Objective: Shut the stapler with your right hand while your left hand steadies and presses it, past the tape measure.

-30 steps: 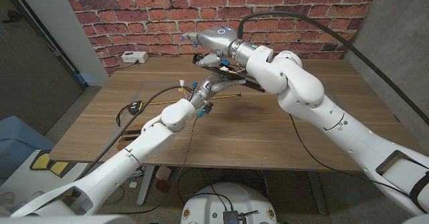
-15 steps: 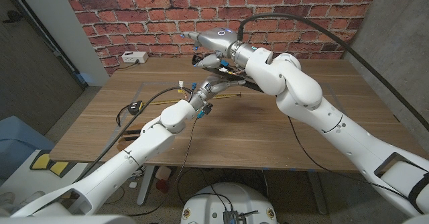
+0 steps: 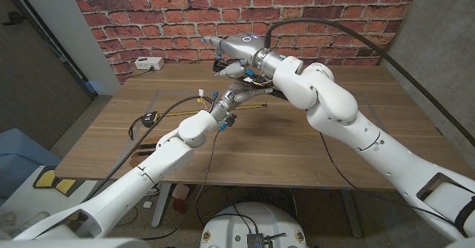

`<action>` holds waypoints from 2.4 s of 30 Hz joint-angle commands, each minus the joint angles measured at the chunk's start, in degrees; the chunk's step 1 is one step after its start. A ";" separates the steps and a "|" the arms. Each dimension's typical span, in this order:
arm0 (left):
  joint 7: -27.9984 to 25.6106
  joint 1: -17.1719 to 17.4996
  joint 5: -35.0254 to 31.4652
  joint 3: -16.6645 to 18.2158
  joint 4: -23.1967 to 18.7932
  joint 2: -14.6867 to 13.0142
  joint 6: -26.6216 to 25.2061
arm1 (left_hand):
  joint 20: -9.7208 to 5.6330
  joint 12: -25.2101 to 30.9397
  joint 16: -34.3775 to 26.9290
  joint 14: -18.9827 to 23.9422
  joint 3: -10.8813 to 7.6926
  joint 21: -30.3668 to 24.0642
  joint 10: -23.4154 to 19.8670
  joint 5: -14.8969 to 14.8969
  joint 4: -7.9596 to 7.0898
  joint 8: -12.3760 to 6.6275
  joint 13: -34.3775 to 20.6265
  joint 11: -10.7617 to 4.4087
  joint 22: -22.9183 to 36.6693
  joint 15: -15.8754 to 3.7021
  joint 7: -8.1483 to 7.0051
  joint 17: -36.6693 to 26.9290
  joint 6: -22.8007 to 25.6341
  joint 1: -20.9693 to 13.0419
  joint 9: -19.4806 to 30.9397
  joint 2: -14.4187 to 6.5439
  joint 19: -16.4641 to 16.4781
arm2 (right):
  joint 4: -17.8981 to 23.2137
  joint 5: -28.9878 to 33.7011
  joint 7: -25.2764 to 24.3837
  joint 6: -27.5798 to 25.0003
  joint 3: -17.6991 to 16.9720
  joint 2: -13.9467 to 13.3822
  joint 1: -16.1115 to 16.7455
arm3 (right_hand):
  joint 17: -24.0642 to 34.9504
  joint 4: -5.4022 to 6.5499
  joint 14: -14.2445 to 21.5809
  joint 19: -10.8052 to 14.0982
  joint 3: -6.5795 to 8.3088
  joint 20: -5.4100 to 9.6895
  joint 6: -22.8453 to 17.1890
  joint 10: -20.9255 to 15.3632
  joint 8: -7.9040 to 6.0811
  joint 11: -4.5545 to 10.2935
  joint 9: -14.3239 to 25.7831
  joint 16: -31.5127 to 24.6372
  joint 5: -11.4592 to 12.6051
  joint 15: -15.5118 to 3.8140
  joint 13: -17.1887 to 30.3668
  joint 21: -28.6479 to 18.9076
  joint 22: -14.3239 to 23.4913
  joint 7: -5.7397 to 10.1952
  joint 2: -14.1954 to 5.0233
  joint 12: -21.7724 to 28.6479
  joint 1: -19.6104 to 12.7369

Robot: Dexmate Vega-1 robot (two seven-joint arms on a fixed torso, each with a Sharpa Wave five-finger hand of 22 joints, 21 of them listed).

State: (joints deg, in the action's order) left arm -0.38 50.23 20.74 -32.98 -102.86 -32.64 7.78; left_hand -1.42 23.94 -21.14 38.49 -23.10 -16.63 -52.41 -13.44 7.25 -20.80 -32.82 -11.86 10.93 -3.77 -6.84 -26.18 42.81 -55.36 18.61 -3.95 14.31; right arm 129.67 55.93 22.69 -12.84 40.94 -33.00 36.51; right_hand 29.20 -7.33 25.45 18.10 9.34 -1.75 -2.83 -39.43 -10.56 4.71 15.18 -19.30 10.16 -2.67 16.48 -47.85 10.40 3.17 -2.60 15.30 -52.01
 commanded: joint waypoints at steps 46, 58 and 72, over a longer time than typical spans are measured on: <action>0.55 1.97 1.41 0.54 -1.10 -0.58 1.39 | 0.14 -0.64 0.85 1.28 -0.40 0.75 -0.84 -0.04 -1.48 0.37 -0.35 -0.03 -0.08 -9.76 0.40 -1.28 5.92 -6.27 0.20 -6.12 0.26 | -0.14 4.36 -1.71 0.12 0.00 0.58 3.57 | 0.75 -1.69 3.13 1.24 2.25 3.71 -6.05 -9.50 -3.12 5.77 -3.16 -2.27 2.20 -10.00 8.18 0.07 0.35 3.01 -4.74 10.87 -4.14; 0.98 1.49 1.70 0.36 -0.07 -0.02 1.90 | 0.18 -0.71 0.95 1.48 -0.35 0.87 -1.05 0.08 -1.53 0.49 -0.43 -0.02 -0.08 -9.76 0.26 -1.56 5.91 -6.33 0.25 -6.18 0.28 | -0.72 3.92 -3.72 0.57 -0.12 0.33 3.79 | 1.83 -3.02 4.55 1.40 5.08 4.66 -7.83 -11.42 -2.70 6.98 -3.55 -3.10 2.07 -10.62 10.24 -0.81 0.52 3.55 -5.85 13.32 -12.29; 1.42 1.73 2.44 0.39 0.70 0.20 2.55 | 0.32 -0.96 1.13 1.66 -0.39 0.99 -1.32 0.22 -1.44 0.42 -0.25 0.04 -0.07 -9.77 0.54 -1.90 6.09 -6.59 0.54 -6.29 0.39 | -0.86 3.65 -4.84 -0.07 0.00 0.56 4.22 | 2.31 -2.51 4.65 0.96 5.22 4.98 -7.91 -11.23 -2.40 6.92 -3.59 -3.36 1.83 -10.51 10.94 -1.07 0.60 3.63 -6.00 13.83 -13.56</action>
State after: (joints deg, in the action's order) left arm 0.83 51.87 22.81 -32.54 -102.76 -32.63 9.89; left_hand -1.42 23.06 -20.25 39.75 -22.63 -15.79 -52.82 -13.28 6.78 -20.07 -33.09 -11.66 10.81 -3.79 -6.52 -27.78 43.51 -56.10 18.52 -3.97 14.31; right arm 129.04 59.69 19.14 -12.44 40.85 -32.57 40.31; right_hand 31.22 -10.08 29.89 19.34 14.22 2.15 -10.66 -47.80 -13.22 8.78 11.44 -22.28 12.13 -2.77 23.34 -48.36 10.81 6.45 -3.87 25.32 -60.29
